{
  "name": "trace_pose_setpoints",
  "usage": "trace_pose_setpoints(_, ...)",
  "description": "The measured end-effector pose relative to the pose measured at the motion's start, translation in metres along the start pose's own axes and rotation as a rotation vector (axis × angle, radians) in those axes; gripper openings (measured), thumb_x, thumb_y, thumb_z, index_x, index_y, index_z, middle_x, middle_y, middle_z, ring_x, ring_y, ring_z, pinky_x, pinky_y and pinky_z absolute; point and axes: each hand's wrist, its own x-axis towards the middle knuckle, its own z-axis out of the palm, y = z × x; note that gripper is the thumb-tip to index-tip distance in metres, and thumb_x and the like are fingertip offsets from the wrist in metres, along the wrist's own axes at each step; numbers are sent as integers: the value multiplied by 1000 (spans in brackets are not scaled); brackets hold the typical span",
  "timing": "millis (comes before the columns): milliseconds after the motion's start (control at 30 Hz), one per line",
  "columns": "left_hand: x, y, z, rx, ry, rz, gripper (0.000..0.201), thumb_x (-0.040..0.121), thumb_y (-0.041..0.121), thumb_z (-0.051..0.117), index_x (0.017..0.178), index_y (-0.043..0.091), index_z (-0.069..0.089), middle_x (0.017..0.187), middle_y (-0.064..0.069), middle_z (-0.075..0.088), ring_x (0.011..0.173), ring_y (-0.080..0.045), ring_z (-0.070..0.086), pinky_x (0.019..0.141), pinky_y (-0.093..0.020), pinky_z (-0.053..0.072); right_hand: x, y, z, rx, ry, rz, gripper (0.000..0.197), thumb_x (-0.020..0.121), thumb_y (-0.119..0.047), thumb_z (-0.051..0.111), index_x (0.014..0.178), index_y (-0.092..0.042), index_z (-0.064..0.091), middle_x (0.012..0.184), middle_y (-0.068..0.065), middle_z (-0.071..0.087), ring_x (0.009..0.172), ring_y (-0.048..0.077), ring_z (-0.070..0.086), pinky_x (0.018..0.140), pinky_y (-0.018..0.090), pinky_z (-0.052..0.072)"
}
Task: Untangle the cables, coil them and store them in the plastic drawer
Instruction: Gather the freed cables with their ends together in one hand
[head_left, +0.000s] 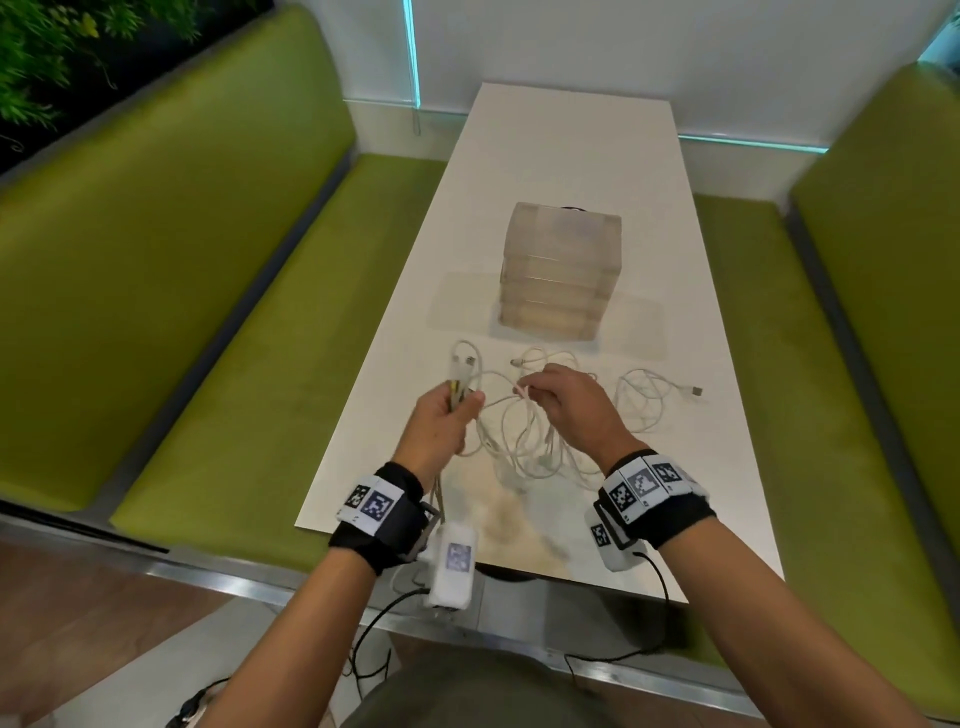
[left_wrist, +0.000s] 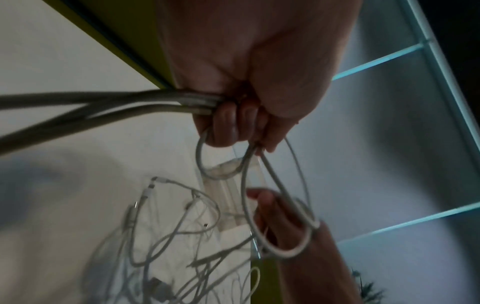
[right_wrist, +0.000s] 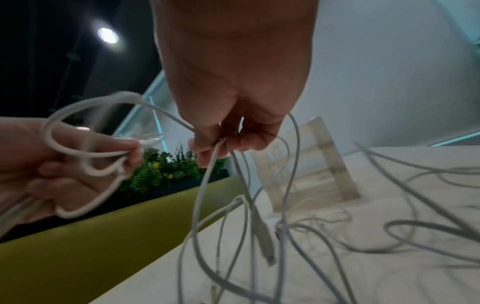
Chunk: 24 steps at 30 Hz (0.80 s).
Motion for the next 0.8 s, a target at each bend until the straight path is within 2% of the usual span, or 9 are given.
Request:
trace_pose_setpoints(67, -3, -1, 12, 7, -71, -30, 22, 95, 20, 57, 76, 12, 49, 54, 7, 33, 44, -9, 27, 44, -22, 26, 0, -8, 3, -101, 11, -67, 19, 92, -14, 56, 100, -18, 73, 90, 5, 66, 96, 25, 58, 68, 25, 33)
trace_pose_setpoints(200, -5, -3, 18, -71, -100, -77, 20, 93, 28, 59, 87, 11, 52, 58, 3, 31, 47, -12, 27, 48, -25, 27, -4, -15, 3, -214, 25, -159, 18, 91, -17, 57, 97, -16, 73, 79, 8, 58, 80, 28, 54, 60, 30, 34)
trace_pose_setpoints(267, -6, -3, 19, -83, -123, -83, 21, 93, 27, 61, 83, 10, 52, 57, 3, 31, 47, -12, 27, 47, -23, 28, -5, -17, 4, -190, 32, -178, 15, 90, -17, 58, 91, -12, 72, 75, 7, 56, 76, 25, 51, 59, 30, 34)
trace_pose_setpoints(367, -10, 0, 21, -107, -131, -87, 24, 93, 18, 60, 71, 16, 54, 53, 6, 28, 45, -10, 23, 42, -19, 25, -7, -24, 5, -125, 45, -175, 14, 88, -18, 61, 82, -9, 70, 74, 6, 56, 72, 17, 45, 60, 32, 40)
trace_pose_setpoints(433, -11, 3, 19, -127, -107, -80, 25, 93, 17, 60, 69, 14, 55, 52, 6, 26, 46, -11, 20, 43, -21, 22, -5, -24, 5, -89, 18, -170, 15, 90, -22, 60, 90, -11, 71, 79, 6, 59, 76, 15, 47, 64, 32, 41)
trace_pose_setpoints(500, -13, 6, 13, -142, -82, -67, 20, 94, 18, 58, 77, 8, 57, 50, 8, 26, 45, -10, 20, 46, -24, 19, -2, -15, 2, -45, -45, -108, 19, 88, -26, 64, 102, -15, 70, 94, 3, 62, 87, 11, 52, 70, 28, 40)
trace_pose_setpoints(567, -15, 9, 2, -158, -50, -58, 21, 96, 18, 55, 79, 7, 59, 49, 10, 26, 44, -8, 20, 47, -24, 20, -1, 1, -2, -54, -87, 23, 25, 83, -26, 69, 106, -16, 69, 105, 0, 60, 94, 11, 55, 74, 26, 39)
trace_pose_setpoints(700, -18, 11, -20, -179, -9, -35, 24, 96, 19, 53, 75, 11, 61, 51, 10, 24, 44, -8, 20, 45, -21, 20, -4, 30, -12, -28, -27, 204, 19, 82, -19, 71, 100, -13, 70, 101, 0, 60, 83, 18, 57, 82, 37, 47)
trace_pose_setpoints(800, -22, 9, -25, -174, -10, -45, 23, 96, 19, 55, 75, 11, 60, 51, 9, 24, 45, -8, 19, 48, -24, 18, -6, 34, -19, 31, -14, 225, 21, 85, -28, 68, 103, -19, 70, 105, -6, 60, 84, 19, 62, 82, 36, 49)
